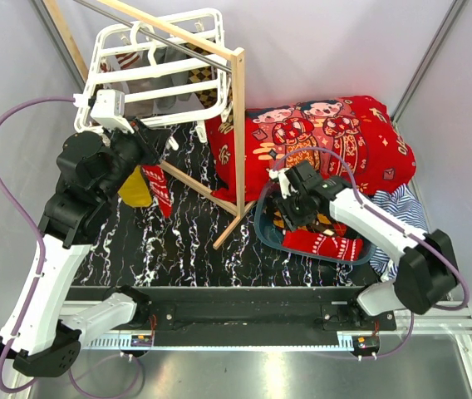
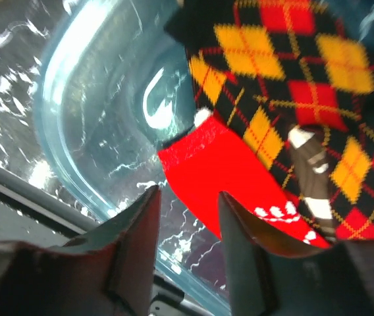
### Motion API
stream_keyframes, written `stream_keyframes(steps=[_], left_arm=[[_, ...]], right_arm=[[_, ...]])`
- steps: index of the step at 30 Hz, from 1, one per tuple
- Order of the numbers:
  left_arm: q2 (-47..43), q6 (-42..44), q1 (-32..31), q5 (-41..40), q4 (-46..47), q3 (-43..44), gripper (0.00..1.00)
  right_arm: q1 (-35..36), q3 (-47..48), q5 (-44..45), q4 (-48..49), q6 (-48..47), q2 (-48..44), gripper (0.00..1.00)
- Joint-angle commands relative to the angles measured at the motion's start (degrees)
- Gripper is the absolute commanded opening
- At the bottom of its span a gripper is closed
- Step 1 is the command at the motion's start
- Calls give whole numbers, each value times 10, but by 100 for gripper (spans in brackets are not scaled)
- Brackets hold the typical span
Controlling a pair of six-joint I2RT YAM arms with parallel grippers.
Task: Clip the socks to the hanger
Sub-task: Pick up the sock from the bin.
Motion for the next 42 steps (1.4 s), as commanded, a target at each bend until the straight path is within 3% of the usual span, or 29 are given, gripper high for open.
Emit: stream_keyframes(steps=[1, 11, 31, 33, 34, 37, 42], left_arm=[[5, -4, 2, 8, 23, 1, 6], [3, -4, 2, 8, 23, -2, 7], [7, -11, 2, 13, 24, -4, 6], [7, -11, 2, 13, 24, -4, 6], [7, -11, 2, 12, 24, -5, 6], [6, -10, 2, 11, 24, -4, 6], [7, -11, 2, 13, 25, -1, 6]], right_arm=[[-5, 14, -24, -42, -10, 39, 45], [-5, 30, -35, -48, -5, 129, 43], [14, 68, 52, -65, 19, 267, 39], [16, 70, 59, -68, 19, 272, 34], [17, 70, 60, -67, 19, 272, 24], [18, 65, 61, -65, 19, 260, 8], [18, 58, 47, -71, 37, 207, 0]])
